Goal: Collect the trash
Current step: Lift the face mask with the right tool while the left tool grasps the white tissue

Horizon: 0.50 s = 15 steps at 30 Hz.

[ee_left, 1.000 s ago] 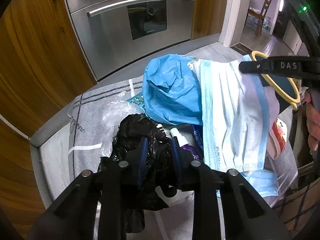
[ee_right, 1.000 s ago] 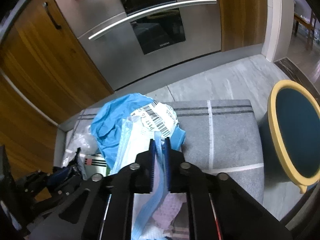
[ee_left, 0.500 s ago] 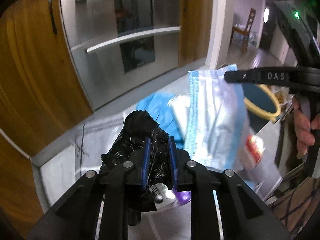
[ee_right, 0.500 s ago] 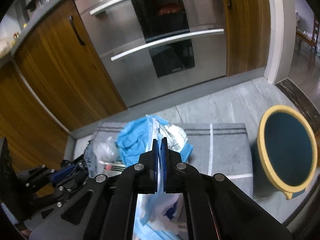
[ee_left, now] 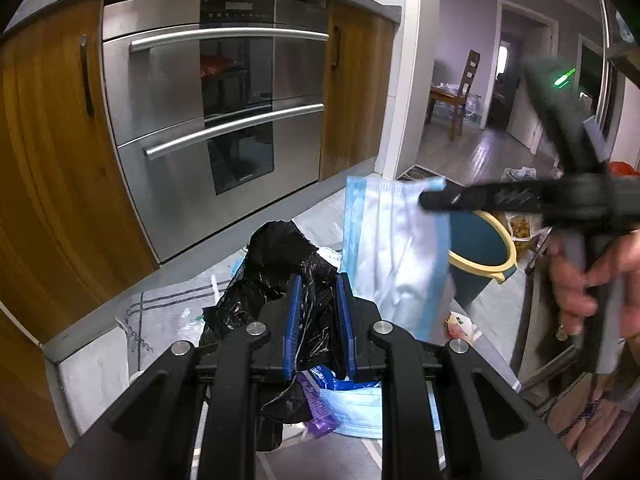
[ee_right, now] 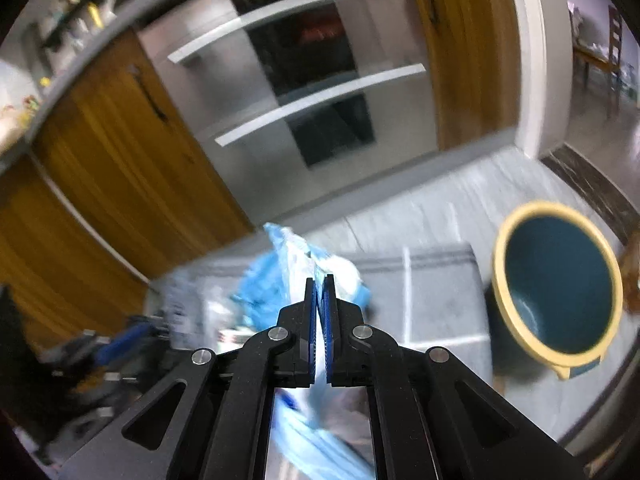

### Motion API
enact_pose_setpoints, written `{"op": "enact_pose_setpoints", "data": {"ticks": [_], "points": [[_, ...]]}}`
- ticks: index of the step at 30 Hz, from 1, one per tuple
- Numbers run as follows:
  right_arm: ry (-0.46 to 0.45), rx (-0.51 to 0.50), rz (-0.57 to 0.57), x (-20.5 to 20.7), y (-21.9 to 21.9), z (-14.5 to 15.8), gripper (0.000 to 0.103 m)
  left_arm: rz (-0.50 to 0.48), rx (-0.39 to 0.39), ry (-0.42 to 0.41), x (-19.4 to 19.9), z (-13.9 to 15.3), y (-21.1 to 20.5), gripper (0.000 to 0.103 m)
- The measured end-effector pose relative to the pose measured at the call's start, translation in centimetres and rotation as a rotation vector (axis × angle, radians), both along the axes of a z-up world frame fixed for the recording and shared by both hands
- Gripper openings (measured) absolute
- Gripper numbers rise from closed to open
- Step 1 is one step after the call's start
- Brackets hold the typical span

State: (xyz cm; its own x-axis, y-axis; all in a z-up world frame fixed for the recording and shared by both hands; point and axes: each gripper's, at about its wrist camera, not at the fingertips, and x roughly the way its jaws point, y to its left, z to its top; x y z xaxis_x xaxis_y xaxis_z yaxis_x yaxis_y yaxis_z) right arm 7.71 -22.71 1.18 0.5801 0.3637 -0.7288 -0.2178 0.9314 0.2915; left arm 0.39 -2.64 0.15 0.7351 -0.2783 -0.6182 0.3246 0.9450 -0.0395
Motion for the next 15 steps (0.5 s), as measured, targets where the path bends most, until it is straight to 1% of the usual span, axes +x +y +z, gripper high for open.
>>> {"op": "enact_pose_setpoints", "data": {"ticks": [1,4,7,9,10,15], "points": [[0.015,-0.046,-0.010,0.6,0.0,-0.9,0.004,-0.006,0.004,0.004,0.1,-0.1,-0.2,0.018],[0.043,-0.119,-0.015,1.6,0.0,-2.6,0.004,-0.015,0.016,0.009,0.2,-0.4,-0.4,0.018],[0.072,-0.151,-0.043,2.4,-0.6,-3.8,0.004,-0.018,0.022,0.016,0.4,-0.6,-0.4,0.018],[0.064,-0.133,-0.072,2.6,-1.4,-3.8,0.004,-0.017,0.020,0.018,0.6,-0.7,-0.3,0.018],[0.058,-0.098,-0.076,2.5,-1.8,-3.3,0.004,-0.016,0.019,0.019,0.8,-0.7,-0.2,0.018],[0.012,0.019,-0.049,1.4,-2.2,-0.3,0.004,-0.024,-0.017,0.024,1.0,-0.5,-0.2,0.018]]}}
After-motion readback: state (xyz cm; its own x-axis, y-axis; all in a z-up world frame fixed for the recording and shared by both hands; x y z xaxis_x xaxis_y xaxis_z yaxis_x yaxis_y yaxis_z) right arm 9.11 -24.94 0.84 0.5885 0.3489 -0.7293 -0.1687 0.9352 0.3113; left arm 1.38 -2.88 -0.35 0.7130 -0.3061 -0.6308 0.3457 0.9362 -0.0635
